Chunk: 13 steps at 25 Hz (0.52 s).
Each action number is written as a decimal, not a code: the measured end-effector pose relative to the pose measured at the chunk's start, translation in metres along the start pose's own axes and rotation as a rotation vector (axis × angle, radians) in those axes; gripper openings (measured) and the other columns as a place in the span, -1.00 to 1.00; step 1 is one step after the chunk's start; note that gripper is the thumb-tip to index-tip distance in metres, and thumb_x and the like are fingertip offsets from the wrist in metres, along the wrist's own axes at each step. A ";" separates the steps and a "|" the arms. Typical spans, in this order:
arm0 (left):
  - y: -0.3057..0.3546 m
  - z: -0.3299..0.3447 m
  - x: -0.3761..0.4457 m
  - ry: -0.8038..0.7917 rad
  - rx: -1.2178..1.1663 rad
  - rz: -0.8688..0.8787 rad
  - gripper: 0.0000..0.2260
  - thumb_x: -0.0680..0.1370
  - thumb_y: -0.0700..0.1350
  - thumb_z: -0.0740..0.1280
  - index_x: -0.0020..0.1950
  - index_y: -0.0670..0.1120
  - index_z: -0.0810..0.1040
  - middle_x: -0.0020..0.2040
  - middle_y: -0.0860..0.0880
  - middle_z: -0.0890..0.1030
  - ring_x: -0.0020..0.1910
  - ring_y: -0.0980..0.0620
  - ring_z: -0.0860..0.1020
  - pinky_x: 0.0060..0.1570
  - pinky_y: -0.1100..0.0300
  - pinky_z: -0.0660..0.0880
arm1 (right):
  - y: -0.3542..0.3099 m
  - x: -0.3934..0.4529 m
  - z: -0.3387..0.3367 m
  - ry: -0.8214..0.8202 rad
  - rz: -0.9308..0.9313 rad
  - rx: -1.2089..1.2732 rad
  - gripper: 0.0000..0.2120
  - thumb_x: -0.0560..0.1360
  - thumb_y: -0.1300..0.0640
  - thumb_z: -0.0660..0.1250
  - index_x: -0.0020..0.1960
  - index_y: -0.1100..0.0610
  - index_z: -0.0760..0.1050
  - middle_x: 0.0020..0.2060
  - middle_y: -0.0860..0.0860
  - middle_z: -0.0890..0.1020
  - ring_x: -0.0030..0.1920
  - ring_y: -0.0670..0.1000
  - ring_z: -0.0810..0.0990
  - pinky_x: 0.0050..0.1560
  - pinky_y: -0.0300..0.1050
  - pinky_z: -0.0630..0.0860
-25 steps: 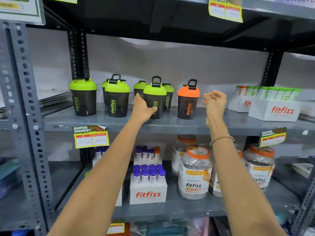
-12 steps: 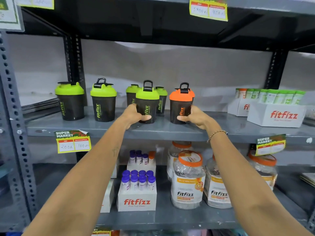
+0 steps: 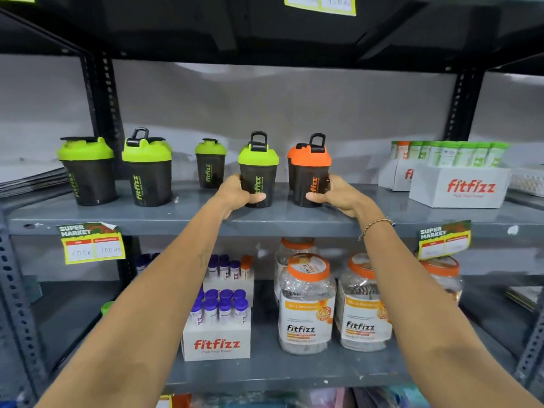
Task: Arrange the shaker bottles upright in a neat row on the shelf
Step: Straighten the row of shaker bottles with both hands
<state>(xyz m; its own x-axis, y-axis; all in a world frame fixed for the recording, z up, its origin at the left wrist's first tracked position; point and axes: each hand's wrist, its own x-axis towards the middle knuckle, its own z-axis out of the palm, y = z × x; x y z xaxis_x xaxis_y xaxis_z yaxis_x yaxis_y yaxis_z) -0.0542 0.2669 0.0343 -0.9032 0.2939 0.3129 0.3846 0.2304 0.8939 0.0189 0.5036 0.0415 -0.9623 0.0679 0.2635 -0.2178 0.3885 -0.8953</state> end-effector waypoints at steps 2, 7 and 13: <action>-0.003 0.001 0.000 0.003 -0.003 -0.001 -0.55 0.40 -0.24 0.50 0.25 -0.15 0.48 0.18 -0.08 0.59 0.19 -0.05 0.52 0.30 0.02 0.41 | 0.003 0.002 0.001 -0.002 0.007 0.002 -0.46 0.42 0.32 0.43 0.36 0.20 0.37 0.26 0.11 0.57 0.29 0.11 0.52 0.37 0.16 0.40; -0.010 -0.001 0.002 0.034 -0.017 -0.011 -0.48 0.39 -0.24 0.51 0.30 -0.14 0.43 0.23 -0.10 0.58 0.24 -0.07 0.51 0.31 -0.01 0.41 | 0.003 -0.002 0.005 0.019 -0.018 -0.032 -0.50 0.45 0.30 0.41 0.35 0.19 0.37 0.27 0.13 0.55 0.29 0.09 0.51 0.37 0.09 0.40; -0.013 -0.002 0.005 0.050 0.013 0.003 -0.48 0.40 -0.22 0.51 0.31 -0.14 0.42 0.22 -0.10 0.58 0.22 -0.07 0.51 0.30 -0.01 0.42 | 0.004 -0.002 0.004 0.040 -0.023 -0.098 -0.46 0.46 0.25 0.42 0.39 0.21 0.33 0.29 0.12 0.53 0.28 0.06 0.50 0.35 0.02 0.41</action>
<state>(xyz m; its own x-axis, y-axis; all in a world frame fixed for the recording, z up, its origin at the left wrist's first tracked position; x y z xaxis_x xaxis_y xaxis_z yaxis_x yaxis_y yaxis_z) -0.0637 0.2636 0.0251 -0.9103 0.2477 0.3315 0.3895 0.2422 0.8886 0.0191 0.5014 0.0358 -0.9494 0.0938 0.2996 -0.2210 0.4780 -0.8501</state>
